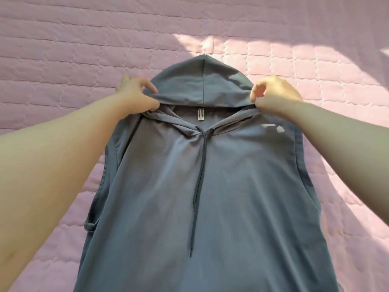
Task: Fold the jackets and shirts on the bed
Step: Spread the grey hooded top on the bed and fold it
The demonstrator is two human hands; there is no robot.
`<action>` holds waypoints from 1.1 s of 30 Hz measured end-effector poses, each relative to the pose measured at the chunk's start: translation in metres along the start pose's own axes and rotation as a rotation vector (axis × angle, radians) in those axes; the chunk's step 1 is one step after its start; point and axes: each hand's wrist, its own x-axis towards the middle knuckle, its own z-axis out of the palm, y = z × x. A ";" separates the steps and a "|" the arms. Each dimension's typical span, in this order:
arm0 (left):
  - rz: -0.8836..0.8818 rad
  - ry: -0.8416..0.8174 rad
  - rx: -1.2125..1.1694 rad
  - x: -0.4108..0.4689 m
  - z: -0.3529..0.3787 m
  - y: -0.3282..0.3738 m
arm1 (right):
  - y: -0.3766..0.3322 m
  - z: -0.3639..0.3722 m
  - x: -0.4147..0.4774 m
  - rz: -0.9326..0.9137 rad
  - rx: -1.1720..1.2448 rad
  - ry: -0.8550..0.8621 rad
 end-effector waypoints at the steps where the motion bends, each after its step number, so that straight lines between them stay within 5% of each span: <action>1: -0.041 -0.118 -0.130 0.000 0.000 0.004 | 0.002 0.003 0.003 0.061 0.058 0.068; 3: -0.073 -0.090 -0.373 0.002 0.001 0.015 | 0.000 0.007 0.011 0.157 0.250 0.223; 5: -0.122 0.106 -0.517 0.013 0.006 0.018 | -0.005 0.014 0.020 0.251 0.464 0.172; 10: -0.099 0.121 -0.379 0.028 0.020 0.014 | -0.009 0.020 0.025 0.243 0.442 -0.035; 14: -0.052 -0.030 -0.249 0.030 0.009 0.029 | -0.016 0.011 0.026 0.241 0.409 -0.191; 16: -0.006 0.026 -0.243 0.029 0.005 0.034 | -0.022 0.010 0.029 0.265 0.467 -0.115; 20: 0.083 0.336 -0.277 0.036 -0.019 0.047 | -0.027 -0.005 0.045 0.286 0.662 0.316; 24: 0.208 0.395 -0.216 0.022 -0.043 0.068 | -0.037 -0.048 0.041 0.141 0.642 0.441; 28: 0.372 0.386 0.004 -0.027 -0.043 0.056 | -0.020 -0.050 0.005 -0.027 0.366 0.440; 33: 0.555 0.236 0.333 -0.103 -0.011 -0.010 | 0.015 -0.008 -0.098 -0.346 0.163 0.228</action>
